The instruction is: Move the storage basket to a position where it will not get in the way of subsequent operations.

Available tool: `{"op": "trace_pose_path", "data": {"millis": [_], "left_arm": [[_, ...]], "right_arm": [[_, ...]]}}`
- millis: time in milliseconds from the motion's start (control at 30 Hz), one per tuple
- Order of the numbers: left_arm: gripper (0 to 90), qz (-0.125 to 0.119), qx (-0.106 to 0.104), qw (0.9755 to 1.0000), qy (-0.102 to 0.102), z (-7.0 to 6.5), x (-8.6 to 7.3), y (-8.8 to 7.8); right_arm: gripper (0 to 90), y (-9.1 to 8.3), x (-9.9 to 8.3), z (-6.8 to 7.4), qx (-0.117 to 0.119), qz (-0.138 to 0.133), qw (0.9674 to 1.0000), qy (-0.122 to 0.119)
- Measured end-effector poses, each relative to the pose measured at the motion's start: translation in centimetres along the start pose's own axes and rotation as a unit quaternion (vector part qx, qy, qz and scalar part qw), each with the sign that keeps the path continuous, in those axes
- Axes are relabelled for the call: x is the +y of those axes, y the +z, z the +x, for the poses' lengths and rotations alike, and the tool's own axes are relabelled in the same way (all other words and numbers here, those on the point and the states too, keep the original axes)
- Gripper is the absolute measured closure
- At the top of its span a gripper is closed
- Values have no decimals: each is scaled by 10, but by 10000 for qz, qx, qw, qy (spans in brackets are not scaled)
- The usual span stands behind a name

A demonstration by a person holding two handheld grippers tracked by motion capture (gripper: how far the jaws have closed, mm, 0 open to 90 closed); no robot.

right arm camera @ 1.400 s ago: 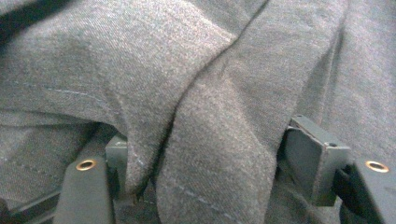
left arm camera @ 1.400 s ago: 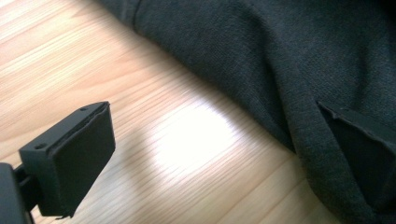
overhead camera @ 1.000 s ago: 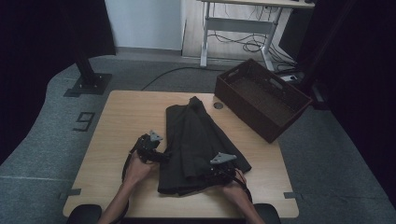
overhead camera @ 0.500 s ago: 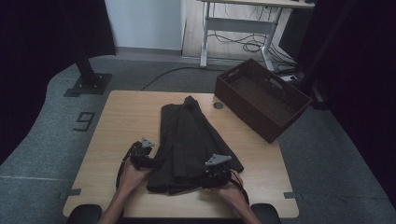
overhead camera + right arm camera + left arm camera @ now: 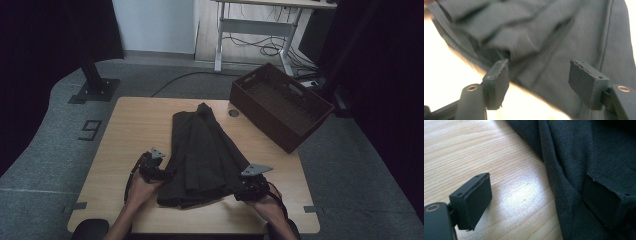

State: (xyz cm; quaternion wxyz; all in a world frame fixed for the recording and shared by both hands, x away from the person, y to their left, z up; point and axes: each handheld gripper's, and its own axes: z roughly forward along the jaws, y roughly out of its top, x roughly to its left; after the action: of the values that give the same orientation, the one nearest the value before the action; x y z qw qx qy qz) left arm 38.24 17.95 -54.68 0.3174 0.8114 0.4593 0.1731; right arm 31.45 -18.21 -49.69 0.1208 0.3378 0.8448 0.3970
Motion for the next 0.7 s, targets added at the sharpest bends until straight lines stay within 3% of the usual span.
{"op": "trace_pose_path", "data": {"millis": [200, 400, 533, 600, 700], "left_arm": [[99, -19, 14, 10000, -9, -1, -1, 0], [102, -32, 19, 10000, -13, -1, -1, 0], [103, -34, 23, 10000, -14, -1, -1, 0], [103, -33, 23, 10000, -11, -1, -1, -1], [103, -29, 29, 10000, -10, -1, -1, 0]], "right_arm": [[398, 23, 39, 12, 346, -175, 9992, -137], [366, 59, 67, 29, 677, -125, 9973, -255], [316, 85, 82, 38, 680, -50, 9973, -282], [293, 96, 85, 41, 575, 57, 9979, -295], [330, 112, 84, 44, 406, 310, 9979, -396]]}}
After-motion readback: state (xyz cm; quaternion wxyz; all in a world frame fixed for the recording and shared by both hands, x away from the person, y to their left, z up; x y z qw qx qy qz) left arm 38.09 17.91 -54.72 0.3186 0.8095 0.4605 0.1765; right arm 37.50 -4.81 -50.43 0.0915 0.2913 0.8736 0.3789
